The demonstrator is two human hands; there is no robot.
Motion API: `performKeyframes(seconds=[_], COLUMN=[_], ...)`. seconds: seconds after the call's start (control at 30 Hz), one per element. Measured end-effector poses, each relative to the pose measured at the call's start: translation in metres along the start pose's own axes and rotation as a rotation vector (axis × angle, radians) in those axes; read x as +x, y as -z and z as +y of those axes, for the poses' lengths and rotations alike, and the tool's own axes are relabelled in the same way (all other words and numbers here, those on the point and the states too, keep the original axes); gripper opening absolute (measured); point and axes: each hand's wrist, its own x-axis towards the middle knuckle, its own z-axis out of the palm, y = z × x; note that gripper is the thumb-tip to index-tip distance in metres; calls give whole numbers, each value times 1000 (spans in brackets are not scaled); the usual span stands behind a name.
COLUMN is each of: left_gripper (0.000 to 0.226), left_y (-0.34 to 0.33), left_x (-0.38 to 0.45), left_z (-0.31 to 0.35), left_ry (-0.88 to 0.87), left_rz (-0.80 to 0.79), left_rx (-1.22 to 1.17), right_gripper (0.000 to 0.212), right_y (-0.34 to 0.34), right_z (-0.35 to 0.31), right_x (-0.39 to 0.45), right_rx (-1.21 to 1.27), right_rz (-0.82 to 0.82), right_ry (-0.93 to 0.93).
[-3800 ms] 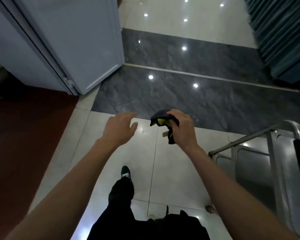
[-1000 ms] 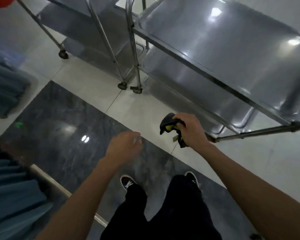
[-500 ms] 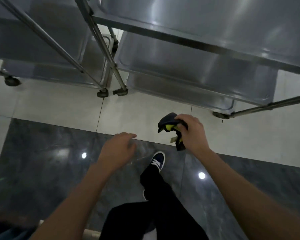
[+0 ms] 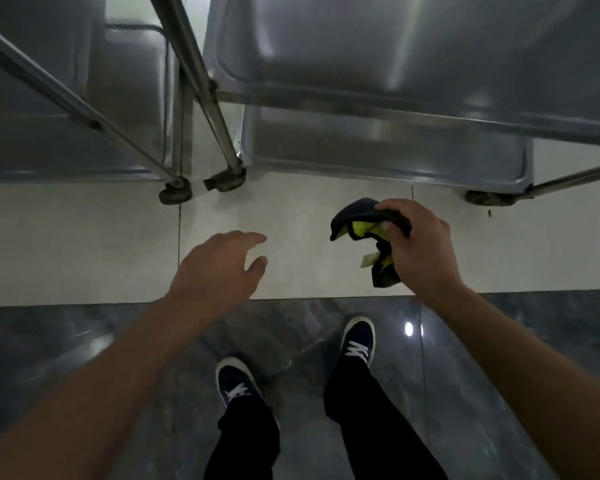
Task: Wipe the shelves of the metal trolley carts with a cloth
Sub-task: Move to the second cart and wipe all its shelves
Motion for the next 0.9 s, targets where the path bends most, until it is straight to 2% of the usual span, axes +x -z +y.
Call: performKeyframes(seconds=[0.07,0.23,0.43,0.6,0.73,0.8,0.9], left_gripper=[45,49,53,49,51,45,34], left_y=[-12,-54,-114,-131,-139,-142,-146], left_x=[14,96,235,322,356,367,379], left_z=[-24,-70,-88,-87,-94,-98,-96], left_ry=[-24,-117,-231,-337,-330,-366,-401], left_rz=[-14,70,204,327,382,412,420], left_rx=[23,85,105,157,249,277,273], right_gripper=[33,33,33,32,29,29,30], right_y=[-28,-105,-177,-189,-187,-189,-205], right_z=[7,48,106,139,156,160,164], right_x=[8,55,143,214,260,274,282], right_rx=[61,114,136,159,151,111,78], right_rz=[41,107,214,377,456,518,504], right_ry=[-50,-86,-5,69,109,140,102])
